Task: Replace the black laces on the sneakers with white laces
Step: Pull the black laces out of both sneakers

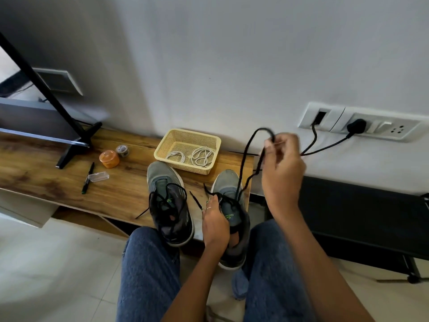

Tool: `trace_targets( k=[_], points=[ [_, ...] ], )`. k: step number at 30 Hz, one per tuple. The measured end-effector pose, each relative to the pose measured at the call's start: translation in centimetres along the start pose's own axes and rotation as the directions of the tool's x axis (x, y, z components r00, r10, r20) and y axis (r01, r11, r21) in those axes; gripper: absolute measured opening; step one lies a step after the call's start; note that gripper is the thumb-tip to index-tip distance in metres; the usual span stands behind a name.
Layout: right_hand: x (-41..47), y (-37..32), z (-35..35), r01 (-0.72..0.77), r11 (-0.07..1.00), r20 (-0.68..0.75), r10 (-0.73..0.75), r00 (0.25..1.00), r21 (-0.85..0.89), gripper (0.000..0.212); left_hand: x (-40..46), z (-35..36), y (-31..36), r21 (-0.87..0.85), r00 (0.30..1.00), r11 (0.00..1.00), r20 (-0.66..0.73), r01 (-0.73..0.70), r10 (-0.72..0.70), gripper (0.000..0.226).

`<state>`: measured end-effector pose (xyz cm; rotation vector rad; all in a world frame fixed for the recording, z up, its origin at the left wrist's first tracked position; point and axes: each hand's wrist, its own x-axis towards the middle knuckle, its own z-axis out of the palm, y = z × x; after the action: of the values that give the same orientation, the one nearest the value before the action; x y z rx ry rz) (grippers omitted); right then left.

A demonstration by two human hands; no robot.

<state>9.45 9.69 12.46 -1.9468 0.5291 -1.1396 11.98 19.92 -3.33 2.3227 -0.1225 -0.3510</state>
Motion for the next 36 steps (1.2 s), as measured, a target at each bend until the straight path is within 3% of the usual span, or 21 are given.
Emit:
trace_targets(
  k=[3,6,8,10,12,16,19,22,26,30,33,36],
  points=[
    [-0.3,4.1,1.3,-0.259,0.951,0.32,0.302,0.898,-0.17,0.015,0.0,0.1,0.0,0.035,1.0,0.999,0.015,-0.017,0.017,0.059],
    [-1.5,5.9,2.2,-0.297,0.902,0.43,0.414,0.802,-0.314,0.042,0.1,0.2,-0.1,0.044,0.999,0.998,0.015,-0.044,0.043,0.057],
    [-2.5,6.5,2.7,-0.215,0.906,0.418,0.365,0.832,-0.364,0.044,0.1,0.3,-0.2,0.038,0.998,0.998,0.005,-0.055,0.055,0.057],
    [-3.4,7.0,3.4,-0.101,0.921,0.445,0.276,0.852,-0.377,0.032,0.1,0.4,-0.3,0.038,0.997,0.997,-0.012,-0.074,0.074,0.057],
    [-4.5,7.6,4.2,0.011,0.912,0.553,0.24,0.798,-0.411,0.026,0.0,0.5,-0.4,0.036,0.996,0.996,-0.02,-0.088,0.088,0.057],
    [-6.5,8.9,5.8,0.367,0.713,0.721,0.278,0.635,-0.598,0.029,0.2,0.4,-0.6,0.04,0.995,0.994,0.0,-0.098,0.098,0.053],
    [-7.1,9.3,6.6,0.439,0.595,0.694,0.304,0.653,-0.674,0.028,0.2,0.3,-0.5,0.062,0.994,0.992,0.005,-0.112,0.112,0.05],
    [-7.2,9.5,6.9,0.468,0.566,0.691,0.277,0.667,-0.679,0.025,0.1,0.3,-0.4,0.059,0.992,0.99,0.002,-0.129,0.129,0.049],
    [-6.8,9.6,6.8,0.44,0.586,0.69,0.311,0.654,-0.68,0.026,0.2,0.4,-0.4,0.077,0.994,0.991,-0.018,-0.107,0.109,0.053],
    [-6.3,9.1,6.1,0.254,0.733,0.695,0.388,0.605,-0.631,0.015,0.2,0.4,-0.4,0.072,0.995,0.994,-0.049,-0.084,0.088,0.054],
    [-5.8,8.3,4.3,0.085,0.86,0.774,0.404,0.487,-0.502,0.031,0.1,0.4,-0.3,0.071,0.997,0.995,-0.039,-0.065,0.068,0.055],
    [-5.1,7.2,2.2,-0.154,0.91,0.832,0.415,0.368,-0.386,0.013,0.1,0.4,-0.3,0.052,0.998,0.998,-0.059,-0.029,0.032,0.05]
  ],
)
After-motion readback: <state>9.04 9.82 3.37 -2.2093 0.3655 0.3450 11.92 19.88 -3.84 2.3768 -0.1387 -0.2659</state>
